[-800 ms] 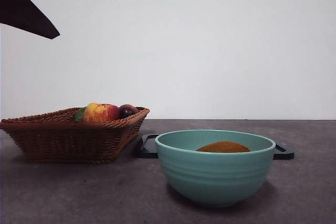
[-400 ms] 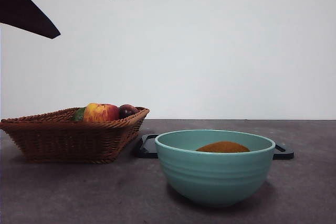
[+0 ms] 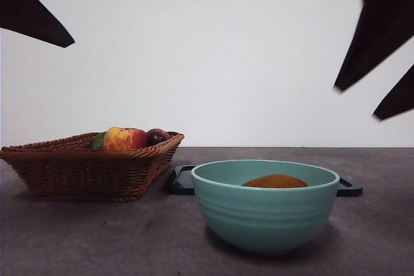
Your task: Pick up the wifruite, put it on the bowl, pick up the plate, put it on desk
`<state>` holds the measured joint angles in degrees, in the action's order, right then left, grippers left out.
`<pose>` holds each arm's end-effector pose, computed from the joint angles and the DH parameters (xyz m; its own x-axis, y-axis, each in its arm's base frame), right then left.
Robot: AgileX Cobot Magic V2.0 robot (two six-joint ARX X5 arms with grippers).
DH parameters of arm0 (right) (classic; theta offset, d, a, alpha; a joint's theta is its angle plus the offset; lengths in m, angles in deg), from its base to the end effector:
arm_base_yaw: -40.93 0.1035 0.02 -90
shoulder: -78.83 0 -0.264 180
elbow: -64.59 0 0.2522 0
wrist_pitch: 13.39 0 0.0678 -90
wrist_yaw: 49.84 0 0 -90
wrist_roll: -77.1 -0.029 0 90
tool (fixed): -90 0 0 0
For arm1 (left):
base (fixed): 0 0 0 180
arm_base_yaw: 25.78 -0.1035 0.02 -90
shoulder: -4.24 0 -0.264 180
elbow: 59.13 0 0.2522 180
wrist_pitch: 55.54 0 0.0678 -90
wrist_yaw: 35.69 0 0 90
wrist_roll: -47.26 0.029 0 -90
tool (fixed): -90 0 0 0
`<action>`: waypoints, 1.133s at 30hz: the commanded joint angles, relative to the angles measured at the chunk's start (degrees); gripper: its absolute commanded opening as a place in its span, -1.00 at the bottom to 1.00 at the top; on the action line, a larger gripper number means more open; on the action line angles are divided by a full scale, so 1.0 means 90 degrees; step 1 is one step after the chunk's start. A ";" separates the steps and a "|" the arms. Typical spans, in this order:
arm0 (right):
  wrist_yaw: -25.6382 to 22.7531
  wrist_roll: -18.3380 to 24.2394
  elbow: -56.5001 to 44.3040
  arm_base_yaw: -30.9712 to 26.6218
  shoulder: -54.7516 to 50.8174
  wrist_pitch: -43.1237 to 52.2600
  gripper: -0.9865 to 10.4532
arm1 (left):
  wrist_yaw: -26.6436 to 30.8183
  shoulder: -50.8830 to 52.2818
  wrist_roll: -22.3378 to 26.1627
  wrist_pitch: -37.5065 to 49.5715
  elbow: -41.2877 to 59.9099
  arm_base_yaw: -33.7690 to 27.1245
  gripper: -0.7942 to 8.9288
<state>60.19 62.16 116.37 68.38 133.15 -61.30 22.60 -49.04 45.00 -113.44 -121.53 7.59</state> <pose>0.1538 0.0911 0.2335 0.3730 0.5797 -0.7244 -0.4290 0.8001 0.4193 0.1353 -0.1074 0.2855 0.1790 -0.7473 -0.6399 0.7318 0.5359 -0.4210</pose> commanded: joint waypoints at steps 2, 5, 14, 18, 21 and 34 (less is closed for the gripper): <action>-0.0576 -0.0182 0.0029 0.0457 0.0529 0.0471 -0.32 | -0.0039 -0.0024 0.0075 0.0051 -0.0049 0.0056 -0.20; -0.1064 -0.0240 0.0032 0.0753 0.0896 0.0857 -0.42 | -0.0036 -0.0024 0.0078 0.0051 -0.0049 0.0056 -0.20; -0.1868 -0.0304 0.0032 0.1197 0.1790 0.1503 -0.49 | -0.0036 -0.0024 0.0078 0.0049 -0.0049 0.0056 -0.20; -0.1902 -0.0304 0.0032 0.1243 0.2086 0.1664 -0.52 | -0.0036 -0.0024 0.0078 0.0049 -0.0049 0.0056 -0.20; -0.1902 -0.0301 0.0032 0.1243 0.2232 0.1773 -0.60 | -0.0034 -0.0024 0.0078 0.0049 -0.0049 0.0056 -0.20; -0.1841 -0.0291 0.0032 0.1280 0.2317 0.1982 -0.81 | -0.0034 -0.0024 0.0080 0.0046 -0.0049 0.0056 -0.20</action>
<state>43.63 60.13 116.37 79.26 153.44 -44.31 22.60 -49.04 45.00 -113.42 -121.53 7.63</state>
